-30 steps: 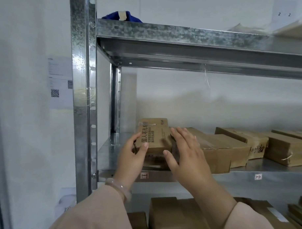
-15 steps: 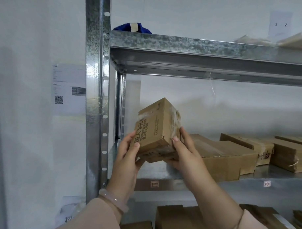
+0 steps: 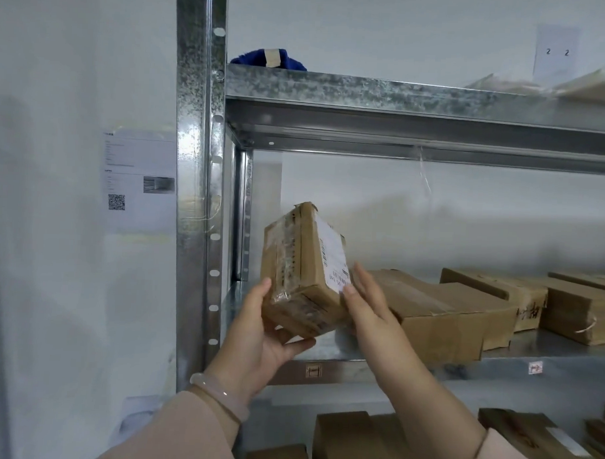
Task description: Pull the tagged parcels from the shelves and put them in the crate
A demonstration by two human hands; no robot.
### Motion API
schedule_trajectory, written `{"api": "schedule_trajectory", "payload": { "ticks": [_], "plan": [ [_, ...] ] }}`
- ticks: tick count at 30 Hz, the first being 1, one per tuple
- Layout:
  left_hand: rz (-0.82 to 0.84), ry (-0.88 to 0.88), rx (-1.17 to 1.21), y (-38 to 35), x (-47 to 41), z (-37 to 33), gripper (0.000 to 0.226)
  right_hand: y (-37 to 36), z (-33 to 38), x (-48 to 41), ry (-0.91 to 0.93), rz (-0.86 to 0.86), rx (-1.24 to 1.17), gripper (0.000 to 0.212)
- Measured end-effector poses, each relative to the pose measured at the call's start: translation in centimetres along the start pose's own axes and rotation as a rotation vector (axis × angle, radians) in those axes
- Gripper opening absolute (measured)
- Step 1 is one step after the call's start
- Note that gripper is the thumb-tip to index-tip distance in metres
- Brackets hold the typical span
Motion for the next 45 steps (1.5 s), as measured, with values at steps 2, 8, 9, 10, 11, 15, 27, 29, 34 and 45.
{"api": "schedule_trajectory", "payload": {
  "ticks": [2,8,9,10,11,15,27,29,34,45],
  "plan": [
    [-0.054,-0.014,-0.042,0.1,-0.1,-0.1,0.035,-0.2,-0.6,0.0,-0.041,-0.001,-0.034,0.043],
    [-0.225,-0.473,-0.575,0.8,1.0,-2.8,0.035,0.1,-1.2,-0.2,-0.006,-0.073,0.176,0.052],
    [-0.198,-0.454,-0.615,0.6,0.9,-2.8,0.03,-0.1,-1.3,-0.4,-0.002,-0.063,0.222,0.053],
    [-0.169,-0.412,-0.654,0.3,1.0,-2.6,0.029,-0.3,-1.5,-0.6,0.003,-0.05,0.269,0.055],
    [-0.144,-0.369,-0.686,0.1,0.8,-2.3,0.032,-0.5,-1.6,-0.8,0.009,-0.039,0.308,0.055],
    [-0.186,-0.396,-0.826,0.2,0.1,-2.0,0.042,-1.6,-2.3,-1.4,0.023,0.045,0.347,0.051],
    [-0.495,-0.546,-1.111,-0.3,-0.9,-2.9,0.06,3.2,2.6,0.1,0.322,0.022,0.618,0.042],
    [-0.509,-0.75,-1.227,-2.7,0.2,-2.5,0.06,6.3,3.6,0.0,0.363,-0.07,0.678,0.04],
    [-0.372,-0.94,-1.319,-8.3,0.4,0.3,0.056,14.2,1.9,-0.7,0.129,-0.24,0.809,0.048],
    [-0.188,-0.479,-1.176,-10.9,-5.6,8.6,0.042,17.1,-1.4,1.7,0.073,-0.183,0.751,0.047]
  ]
}}
Point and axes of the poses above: each hand's wrist, its own x-axis away from the middle knuckle, its own y-axis out of the back of the hand, z = x × y, the point moved 5 cm from there along -x, towards the middle knuckle, and after that the axes turned 9 degrees about y, right-handed, at the moved point
